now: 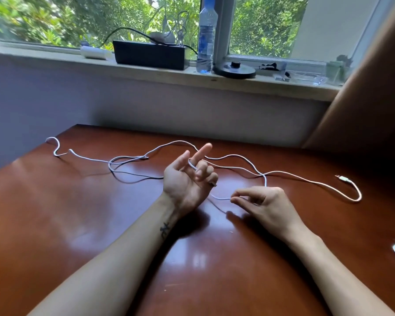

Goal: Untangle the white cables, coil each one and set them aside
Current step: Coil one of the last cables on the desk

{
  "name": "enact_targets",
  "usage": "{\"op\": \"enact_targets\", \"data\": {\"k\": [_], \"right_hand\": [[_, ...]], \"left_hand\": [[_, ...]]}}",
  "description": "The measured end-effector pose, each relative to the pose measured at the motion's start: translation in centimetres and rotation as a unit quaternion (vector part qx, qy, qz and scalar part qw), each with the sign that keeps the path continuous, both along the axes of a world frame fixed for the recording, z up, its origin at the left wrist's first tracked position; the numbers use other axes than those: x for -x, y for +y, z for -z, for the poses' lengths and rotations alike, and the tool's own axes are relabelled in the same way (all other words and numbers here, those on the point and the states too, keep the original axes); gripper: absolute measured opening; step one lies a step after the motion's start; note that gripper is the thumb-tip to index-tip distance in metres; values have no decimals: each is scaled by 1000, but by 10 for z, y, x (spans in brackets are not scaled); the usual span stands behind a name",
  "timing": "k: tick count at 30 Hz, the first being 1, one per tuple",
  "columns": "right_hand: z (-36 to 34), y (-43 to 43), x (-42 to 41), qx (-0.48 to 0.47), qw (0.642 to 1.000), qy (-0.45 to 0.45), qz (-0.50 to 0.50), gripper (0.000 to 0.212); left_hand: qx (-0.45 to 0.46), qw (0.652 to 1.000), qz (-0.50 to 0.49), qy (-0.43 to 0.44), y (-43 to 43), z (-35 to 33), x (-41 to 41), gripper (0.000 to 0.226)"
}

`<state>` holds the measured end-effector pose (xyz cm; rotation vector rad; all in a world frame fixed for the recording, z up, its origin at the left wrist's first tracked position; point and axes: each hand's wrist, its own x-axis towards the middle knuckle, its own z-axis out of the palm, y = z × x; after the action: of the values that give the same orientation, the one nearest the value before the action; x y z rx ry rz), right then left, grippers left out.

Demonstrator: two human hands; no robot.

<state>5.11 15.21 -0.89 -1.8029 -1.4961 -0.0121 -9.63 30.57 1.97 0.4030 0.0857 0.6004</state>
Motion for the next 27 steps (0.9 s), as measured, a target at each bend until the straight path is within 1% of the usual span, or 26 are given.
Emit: {"op": "enact_targets", "data": {"k": [2,4,5,7,8,10,11,14,15,17,19,21,22,24,27], "right_hand": [[3,1,5,30,999,21,7,7],[3,4,9,28,998,48,0,8],[2,4,12,31,997,66,-13,7],[0,4,18,51,992,101,-52,4],[-2,3,21,63,989,113,-71,4],[-3,2,24,73,987,116,-89,9],[-3,2,25,71,987,112,-90,15],[-5,2,25,44,993,74,-79,38],[-5,2,25,32,996,56,-66,42],[-4,3,23,12,1000,14,-22,39],[-4,2,20,-4,998,-48,43,28],[-5,2,18,-42,985,-128,111,13],[-7,1,18,-66,975,-159,142,13],[-10,1,16,-99,957,-191,195,27],[-11,2,11,-103,937,-231,243,55]], "left_hand": [[0,1000,-6,6,4,2,0,46],[-7,1000,-19,12,10,3,0,43],[-11,999,-26,15,13,3,0,45],[-22,998,-46,34,16,4,-1,57],[-37,996,-58,52,17,5,-3,59],[-98,984,-98,108,18,9,-7,46],[-131,975,-117,137,18,11,-9,43],[-191,953,-152,178,20,15,-12,46],[-202,948,-157,187,20,14,-12,46],[-232,937,-165,204,20,13,-11,46],[-264,923,-177,217,20,14,-12,45],[-298,906,-193,231,18,15,-13,44],[-321,893,-204,239,16,14,-13,43],[-368,868,-214,254,12,12,-12,42],[-450,823,-203,281,11,11,-10,42]]}}
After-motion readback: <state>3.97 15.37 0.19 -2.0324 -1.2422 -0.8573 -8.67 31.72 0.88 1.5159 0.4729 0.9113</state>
